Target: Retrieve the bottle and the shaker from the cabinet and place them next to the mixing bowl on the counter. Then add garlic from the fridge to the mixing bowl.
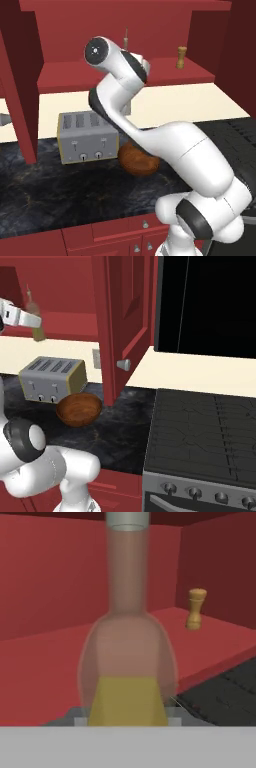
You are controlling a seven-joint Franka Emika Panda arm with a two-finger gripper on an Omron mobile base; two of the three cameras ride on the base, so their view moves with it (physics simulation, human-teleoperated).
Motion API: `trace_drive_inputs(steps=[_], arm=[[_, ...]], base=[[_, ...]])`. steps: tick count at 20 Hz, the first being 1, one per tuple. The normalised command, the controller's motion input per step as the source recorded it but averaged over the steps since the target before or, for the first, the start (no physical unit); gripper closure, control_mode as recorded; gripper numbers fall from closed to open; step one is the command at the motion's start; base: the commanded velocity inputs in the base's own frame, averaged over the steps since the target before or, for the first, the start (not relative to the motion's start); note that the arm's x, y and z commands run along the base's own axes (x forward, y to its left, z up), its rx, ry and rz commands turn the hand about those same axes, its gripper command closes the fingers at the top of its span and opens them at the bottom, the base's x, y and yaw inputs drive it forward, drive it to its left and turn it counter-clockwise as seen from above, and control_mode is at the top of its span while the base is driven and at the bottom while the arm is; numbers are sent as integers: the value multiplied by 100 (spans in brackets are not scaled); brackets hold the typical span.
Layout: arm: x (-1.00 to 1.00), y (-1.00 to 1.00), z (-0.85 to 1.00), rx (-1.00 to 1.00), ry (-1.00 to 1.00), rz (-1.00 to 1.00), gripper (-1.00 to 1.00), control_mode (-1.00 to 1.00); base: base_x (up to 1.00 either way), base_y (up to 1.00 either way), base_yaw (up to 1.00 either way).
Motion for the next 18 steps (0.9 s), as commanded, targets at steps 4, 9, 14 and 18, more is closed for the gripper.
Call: trace_drive_inputs(steps=[4,9,14,18], arm=[[-100,2,-52,0,-17,-7,100,-100],[-77,0,-71,0,-12,-14,100,-100],[-9,0,-61,0,-15,-17,100,-100],[5,15,-53,2,-5,-9,100,-100]], base=[[0,0,0],[0,0,0],[0,0,0],[0,0,0]])
